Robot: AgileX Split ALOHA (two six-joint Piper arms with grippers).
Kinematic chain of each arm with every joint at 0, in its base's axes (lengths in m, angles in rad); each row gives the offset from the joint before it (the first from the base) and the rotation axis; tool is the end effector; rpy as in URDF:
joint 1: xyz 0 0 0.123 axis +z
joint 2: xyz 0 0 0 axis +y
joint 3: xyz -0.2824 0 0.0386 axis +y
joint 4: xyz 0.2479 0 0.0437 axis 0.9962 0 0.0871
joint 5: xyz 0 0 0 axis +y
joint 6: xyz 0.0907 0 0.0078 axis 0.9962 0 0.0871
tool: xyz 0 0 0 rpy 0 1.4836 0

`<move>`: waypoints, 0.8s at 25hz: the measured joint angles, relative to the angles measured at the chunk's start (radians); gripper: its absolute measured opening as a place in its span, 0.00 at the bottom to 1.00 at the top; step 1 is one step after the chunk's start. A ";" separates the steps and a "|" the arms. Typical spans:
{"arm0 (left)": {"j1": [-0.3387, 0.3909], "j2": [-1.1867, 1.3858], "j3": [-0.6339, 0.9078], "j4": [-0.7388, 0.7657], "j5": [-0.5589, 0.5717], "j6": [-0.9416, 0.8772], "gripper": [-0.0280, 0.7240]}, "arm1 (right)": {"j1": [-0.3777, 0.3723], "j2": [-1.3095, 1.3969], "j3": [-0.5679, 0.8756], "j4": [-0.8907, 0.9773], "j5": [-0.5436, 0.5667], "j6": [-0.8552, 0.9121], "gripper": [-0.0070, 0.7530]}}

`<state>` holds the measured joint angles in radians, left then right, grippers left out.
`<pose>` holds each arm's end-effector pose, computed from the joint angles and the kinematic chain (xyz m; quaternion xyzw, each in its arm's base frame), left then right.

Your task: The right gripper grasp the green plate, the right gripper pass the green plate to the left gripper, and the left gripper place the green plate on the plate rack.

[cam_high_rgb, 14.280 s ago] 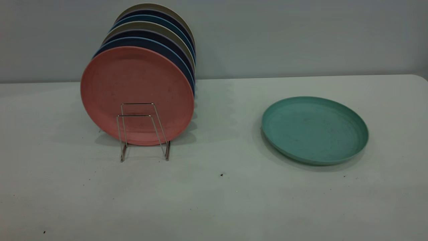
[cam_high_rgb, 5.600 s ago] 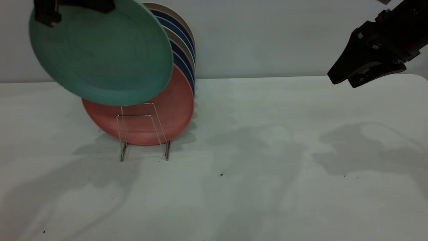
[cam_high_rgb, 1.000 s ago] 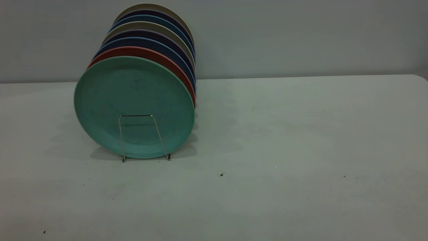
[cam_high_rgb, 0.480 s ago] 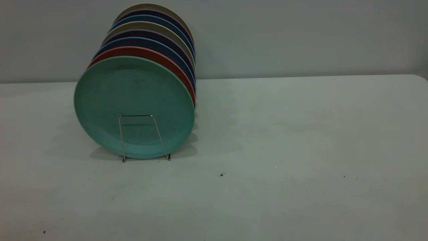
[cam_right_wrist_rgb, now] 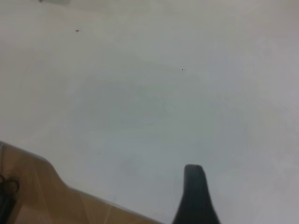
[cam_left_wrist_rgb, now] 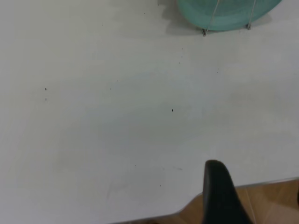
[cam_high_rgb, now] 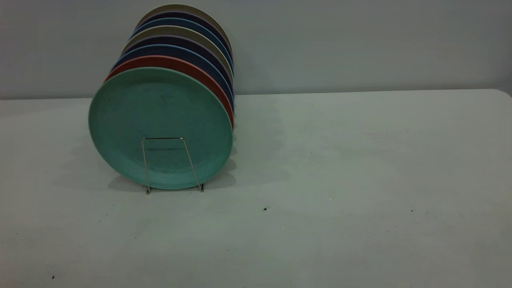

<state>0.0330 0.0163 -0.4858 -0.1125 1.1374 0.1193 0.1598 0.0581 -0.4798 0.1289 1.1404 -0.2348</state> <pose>-0.0044 -0.0094 0.2677 0.0414 0.8776 -0.0199 0.4772 0.0000 0.0108 0.2660 -0.1769 0.8721 0.0474 0.4537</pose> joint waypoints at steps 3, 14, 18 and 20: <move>-0.004 0.000 0.000 0.000 0.000 -0.001 0.61 | -0.015 -0.004 0.000 0.001 0.000 0.000 0.76; -0.018 -0.038 0.000 -0.002 0.001 -0.001 0.61 | -0.129 -0.075 0.000 0.006 0.002 0.000 0.76; -0.018 -0.038 0.000 -0.002 0.001 -0.001 0.61 | -0.129 -0.076 0.000 0.009 0.003 0.000 0.76; -0.018 -0.038 0.000 -0.002 0.001 -0.001 0.61 | -0.129 -0.077 0.000 0.010 0.003 0.000 0.76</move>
<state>0.0151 -0.0217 -0.4858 -0.1146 1.1383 0.1183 0.0307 -0.0186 -0.4798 0.1385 1.1438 -0.2348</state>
